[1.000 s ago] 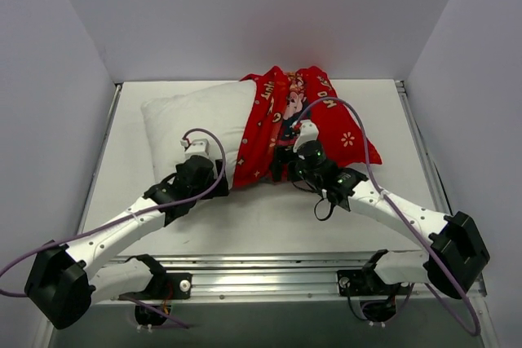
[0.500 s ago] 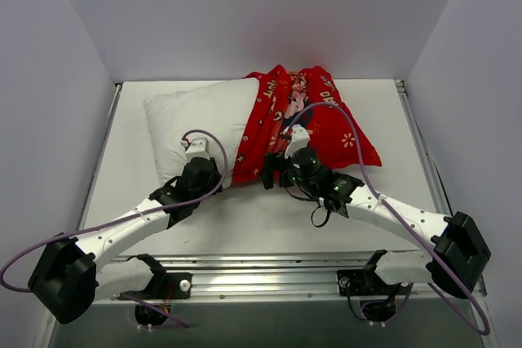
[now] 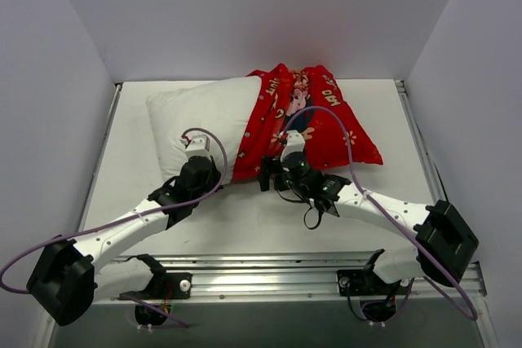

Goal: Remove the pillowcase from the pillow

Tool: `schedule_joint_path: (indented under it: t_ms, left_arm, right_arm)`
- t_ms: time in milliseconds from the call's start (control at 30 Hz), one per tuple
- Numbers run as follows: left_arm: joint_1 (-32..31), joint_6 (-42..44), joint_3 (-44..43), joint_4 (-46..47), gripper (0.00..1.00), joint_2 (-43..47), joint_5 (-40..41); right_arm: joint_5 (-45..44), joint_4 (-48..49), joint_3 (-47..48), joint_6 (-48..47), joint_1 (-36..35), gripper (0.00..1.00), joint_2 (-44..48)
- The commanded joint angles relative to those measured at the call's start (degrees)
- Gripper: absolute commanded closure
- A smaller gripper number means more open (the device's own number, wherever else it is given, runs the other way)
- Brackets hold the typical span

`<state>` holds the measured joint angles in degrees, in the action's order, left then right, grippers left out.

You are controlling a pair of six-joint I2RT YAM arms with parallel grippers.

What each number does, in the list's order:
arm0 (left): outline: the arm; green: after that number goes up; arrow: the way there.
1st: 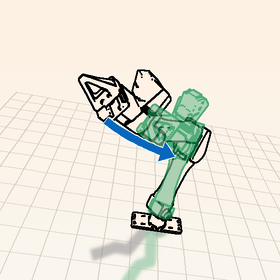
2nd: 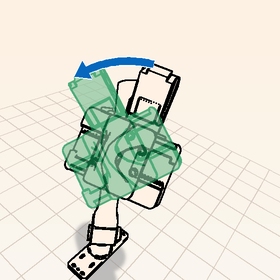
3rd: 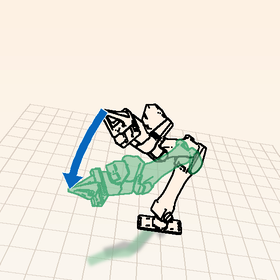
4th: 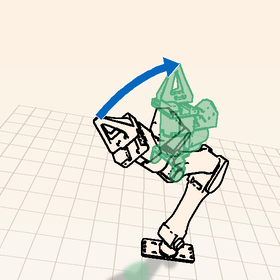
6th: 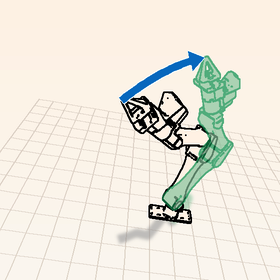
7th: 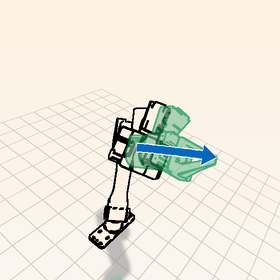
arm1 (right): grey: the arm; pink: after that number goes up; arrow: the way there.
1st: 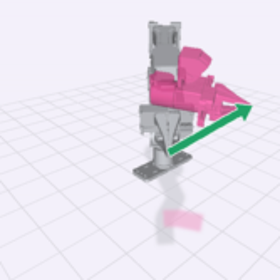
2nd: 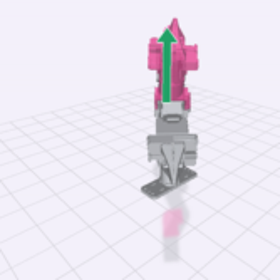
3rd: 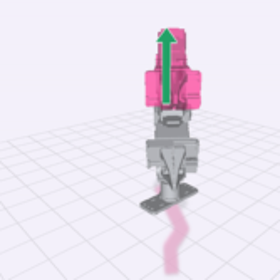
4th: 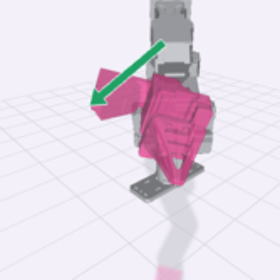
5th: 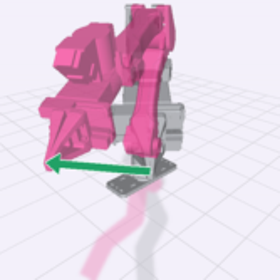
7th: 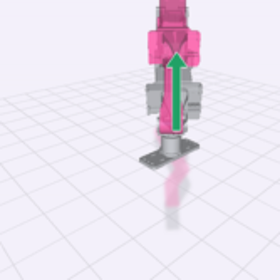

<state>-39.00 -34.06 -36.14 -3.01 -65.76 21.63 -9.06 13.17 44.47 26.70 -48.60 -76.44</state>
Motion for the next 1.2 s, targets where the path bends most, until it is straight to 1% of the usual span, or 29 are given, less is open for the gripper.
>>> schedule_joint_path:
  t_ms: [0, 100, 200, 233, 300, 333, 400, 433, 467, 500, 600, 767, 800, 867, 900, 933, 967, 1000, 1033, 1067, 1100, 1133, 1167]
  left_arm:
    - [-0.3, -0.3, -3.8, -0.7, 0.98, 4.1, -1.6]
    - [-0.5, -0.4, -5.6, -2.2, 0.98, 5.9, -3.0]
    - [-0.7, -0.4, -7.4, -4.4, 0.98, 7.4, -3.8]
    - [-0.7, -0.4, -8.0, -5.9, 0.98, 7.8, -3.8]
    - [-0.6, -0.7, -9.7, -7.8, 0.98, 9.1, -2.5]
    - [-0.5, -0.7, -10.3, -10.2, 0.98, 9.6, -1.6]
    - [0.1, -1.3, -12.2, -12.5, 0.98, 10.8, 0.5]
    - [0.2, -1.2, -12.6, -13.8, 0.98, 11.3, 0.5]
    - [0.7, -1.0, -13.2, -14.2, 0.98, 12.4, 0.4]
    - [0.9, -1.0, -13.4, -14.5, 0.98, 12.8, 0.3]
    - [1.4, -0.7, -14.4, -15.9, 0.98, 13.8, 0.4]
    - [4.2, 0.3, -17.0, -22.4, 0.98, 14.2, 2.6]
    - [5.2, 0.3, -17.4, -24.8, 0.98, 14.3, 2.9]
    - [9.7, 0.5, -18.7, -27.3, 0.98, 15.0, 2.4]
    - [11.7, 0.7, -19.0, -29.1, 0.98, 15.2, 1.8]
    - [15.3, 0.8, -19.7, -29.9, 0.98, 15.6, 1.1]
    - [17.0, 1.5, -20.2, -30.6, 0.98, 15.9, 0.0]
    - [18.4, 2.2, -20.8, -32.0, 0.98, 15.9, -0.4]
    - [19.7, 2.7, -21.5, -32.8, 0.98, 15.9, -0.4]
    - [21.6, 3.7, -23.4, -33.6, 0.98, 15.5, -0.5]
    - [21.9, 4.3, -24.5, -34.8, 0.98, 15.3, -1.6]
    - [22.0, 4.9, -25.3, -34.8, 0.98, 15.1, -2.3]
    - [21.8, 5.8, -26.3, -34.4, 0.98, 15.1, -3.9]
  right_arm:
    - [-5.4, 0.3, 2.4, 3.4, -1.1, 0.21, -2.0]
    - [-8.2, 0.5, 3.3, 4.6, -1.3, 0.22, -4.4]
    - [-10.5, -0.2, 4.7, 5.7, -1.3, 0.29, -6.8]
    - [-12.8, -0.4, 4.7, 6.0, -1.1, 0.39, -7.2]
    - [-14.0, -0.5, 4.5, 5.8, -0.7, 0.49, -7.1]
    - [-14.8, -0.9, 4.5, 5.6, 0.3, 0.63, -6.8]
    - [-15.5, -2.4, 4.2, 6.3, 2.4, 0.78, -6.5]
    - [-14.9, -2.9, 3.9, 6.3, 3.7, 0.90, -5.6]
    - [-14.3, -2.7, 3.3, 6.3, 6.4, 0.95, -4.9]
    - [-14.1, -2.7, 2.4, 6.2, 7.5, 1.00, -4.2]
    - [-14.8, -2.8, 1.5, 4.9, 10.7, 1.00, -1.1]
    - [-16.1, -7.1, 0.2, 4.8, 16.6, 1.00, 5.8]
    - [-16.1, -9.1, -0.1, 5.3, 20.3, 1.00, 8.7]
    - [-15.9, -11.1, -0.7, 6.4, 24.5, 1.00, 11.8]
    - [-15.1, -12.1, -0.7, 6.8, 29.0, 1.00, 13.2]
    - [-14.5, -12.9, -0.9, 7.0, 31.3, 1.00, 16.1]
    - [-13.5, -13.8, -0.8, 7.1, 33.4, 1.00, 17.5]
    - [-12.4, -15.2, -0.5, 7.9, 35.7, 1.00, 18.6]
    - [-9.3, -15.7, -0.4, 8.0, 39.4, 1.00, 20.7]
    - [-7.0, -15.5, -0.2, 7.6, 40.8, 1.00, 21.5]
    - [-4.3, -14.6, 0.9, 5.3, 41.4, 1.00, 22.2]
    - [1.5, -14.1, 1.6, 4.0, 41.0, 1.00, 22.1]
    - [5.2, -13.8, 2.3, 3.3, 40.5, 1.00, 21.9]
